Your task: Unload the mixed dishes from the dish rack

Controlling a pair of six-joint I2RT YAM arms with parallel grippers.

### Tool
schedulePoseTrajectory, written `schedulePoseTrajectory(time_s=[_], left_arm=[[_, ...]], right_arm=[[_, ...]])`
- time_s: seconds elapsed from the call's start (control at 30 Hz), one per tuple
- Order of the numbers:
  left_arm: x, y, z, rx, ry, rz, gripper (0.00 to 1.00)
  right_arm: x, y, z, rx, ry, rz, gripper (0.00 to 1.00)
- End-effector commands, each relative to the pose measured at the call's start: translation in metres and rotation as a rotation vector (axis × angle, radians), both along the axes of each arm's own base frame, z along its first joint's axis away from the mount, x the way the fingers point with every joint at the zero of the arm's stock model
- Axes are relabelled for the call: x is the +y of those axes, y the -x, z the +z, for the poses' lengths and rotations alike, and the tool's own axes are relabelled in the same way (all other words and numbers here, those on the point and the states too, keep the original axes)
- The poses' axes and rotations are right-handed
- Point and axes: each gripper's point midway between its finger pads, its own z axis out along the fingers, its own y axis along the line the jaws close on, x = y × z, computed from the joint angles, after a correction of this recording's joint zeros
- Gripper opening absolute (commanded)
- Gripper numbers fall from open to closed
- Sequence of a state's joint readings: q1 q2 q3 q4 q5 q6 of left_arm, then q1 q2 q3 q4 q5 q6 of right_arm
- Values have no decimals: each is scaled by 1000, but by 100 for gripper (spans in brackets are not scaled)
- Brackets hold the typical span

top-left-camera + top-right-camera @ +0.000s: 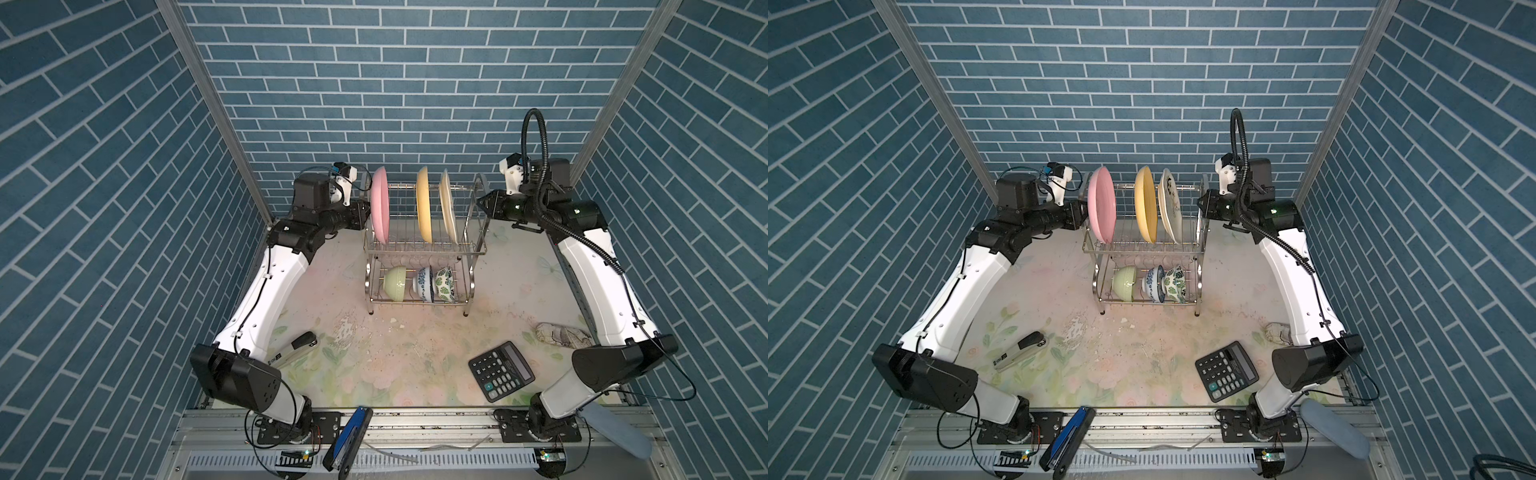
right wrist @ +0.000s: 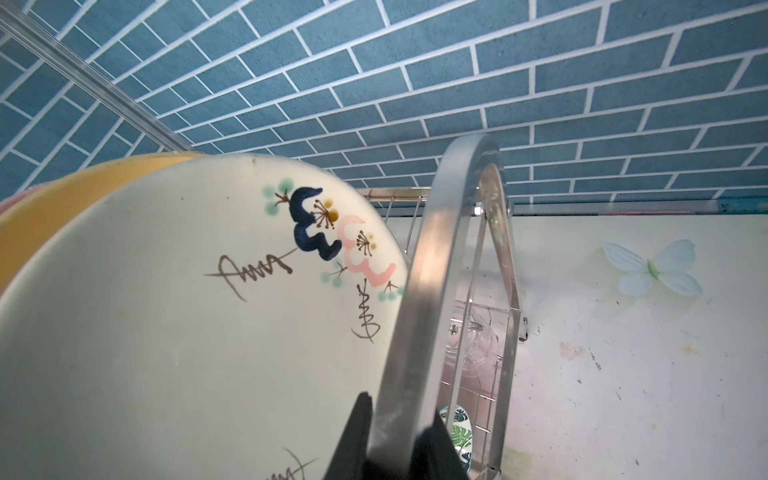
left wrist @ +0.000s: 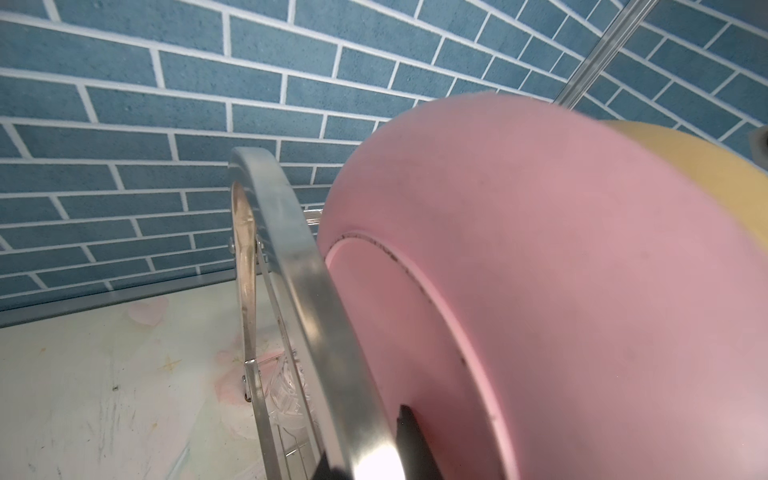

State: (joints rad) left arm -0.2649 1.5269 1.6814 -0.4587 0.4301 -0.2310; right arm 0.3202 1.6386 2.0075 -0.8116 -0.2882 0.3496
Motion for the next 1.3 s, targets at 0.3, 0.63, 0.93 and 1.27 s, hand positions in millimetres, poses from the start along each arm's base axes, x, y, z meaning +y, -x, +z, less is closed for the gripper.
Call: schedulePoseTrajectory(time_s=[0.3,0.63,0.93,1.27], left_arm=[[-1,-53,-3,-55,-90,42,13],[-4,-92,-15,-40,-129,75,12],[-6,-111,-18,-37,-132,90,12],[-5,-106,-17,-27,-126,91,13]], right_arm=[[18,-52,-2,-69,79,55,5],[13,-96,-6,-69,27,22,4],[3,-115,-8,-70,-22,-1,4],[-2,-123,-3,-71,-86,10,8]])
